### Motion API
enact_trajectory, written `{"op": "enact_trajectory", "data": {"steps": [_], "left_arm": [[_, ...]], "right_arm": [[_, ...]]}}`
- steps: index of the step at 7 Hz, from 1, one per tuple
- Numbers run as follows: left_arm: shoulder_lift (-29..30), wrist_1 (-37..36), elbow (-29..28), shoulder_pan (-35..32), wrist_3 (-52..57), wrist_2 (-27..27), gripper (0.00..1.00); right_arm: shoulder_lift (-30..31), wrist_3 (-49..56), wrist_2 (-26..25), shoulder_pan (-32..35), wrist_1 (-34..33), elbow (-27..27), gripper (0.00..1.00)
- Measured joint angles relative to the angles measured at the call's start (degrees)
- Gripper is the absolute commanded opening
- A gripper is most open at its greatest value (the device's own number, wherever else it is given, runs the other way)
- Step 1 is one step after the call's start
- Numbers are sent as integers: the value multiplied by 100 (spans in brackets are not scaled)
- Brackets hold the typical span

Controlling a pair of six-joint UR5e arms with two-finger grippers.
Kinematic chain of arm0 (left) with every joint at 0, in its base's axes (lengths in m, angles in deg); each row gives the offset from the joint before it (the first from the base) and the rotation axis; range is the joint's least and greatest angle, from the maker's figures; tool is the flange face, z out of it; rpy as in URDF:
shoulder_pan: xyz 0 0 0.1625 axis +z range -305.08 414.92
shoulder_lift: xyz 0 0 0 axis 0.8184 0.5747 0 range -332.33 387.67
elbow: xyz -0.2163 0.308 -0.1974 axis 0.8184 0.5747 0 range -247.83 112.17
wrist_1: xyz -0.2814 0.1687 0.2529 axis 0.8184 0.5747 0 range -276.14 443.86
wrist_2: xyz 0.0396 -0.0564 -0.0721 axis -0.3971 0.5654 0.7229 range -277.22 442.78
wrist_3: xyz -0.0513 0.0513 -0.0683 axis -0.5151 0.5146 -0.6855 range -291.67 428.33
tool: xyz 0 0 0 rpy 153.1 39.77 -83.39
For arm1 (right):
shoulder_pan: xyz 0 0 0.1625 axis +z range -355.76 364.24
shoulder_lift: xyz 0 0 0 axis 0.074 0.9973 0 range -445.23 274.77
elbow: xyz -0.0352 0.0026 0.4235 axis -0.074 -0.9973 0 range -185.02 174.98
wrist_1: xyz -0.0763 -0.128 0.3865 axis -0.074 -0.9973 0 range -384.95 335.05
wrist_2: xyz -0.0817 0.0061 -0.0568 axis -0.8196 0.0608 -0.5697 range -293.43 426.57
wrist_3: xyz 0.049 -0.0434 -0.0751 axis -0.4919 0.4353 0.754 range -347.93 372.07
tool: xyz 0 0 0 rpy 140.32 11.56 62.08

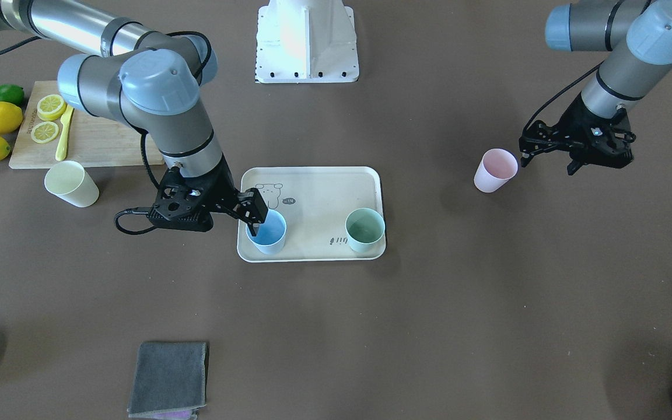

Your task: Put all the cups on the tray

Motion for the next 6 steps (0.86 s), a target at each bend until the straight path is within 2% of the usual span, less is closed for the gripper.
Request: {"op": "enact_trajectory", "data": {"steps": [2, 3, 4, 5, 6], "left_arm": [[-270, 496, -54, 559, -564, -176, 96], [-298, 643, -167, 688, -650, -227, 86], [-288, 825, -363, 738, -655, -242, 65], [-258, 1047, -606, 758, -650, -247, 39], [-217, 1226, -796, 773, -652, -248, 5]], "right_arm": [[538, 809, 397, 536, -468, 774, 100], [742, 1193, 604, 802, -590, 976, 100], [880, 1498, 714, 968, -639, 1062, 100], [979, 1657, 754, 1044, -644, 1094, 100], [1118, 1774, 769, 1081, -627, 1148, 100]]}}
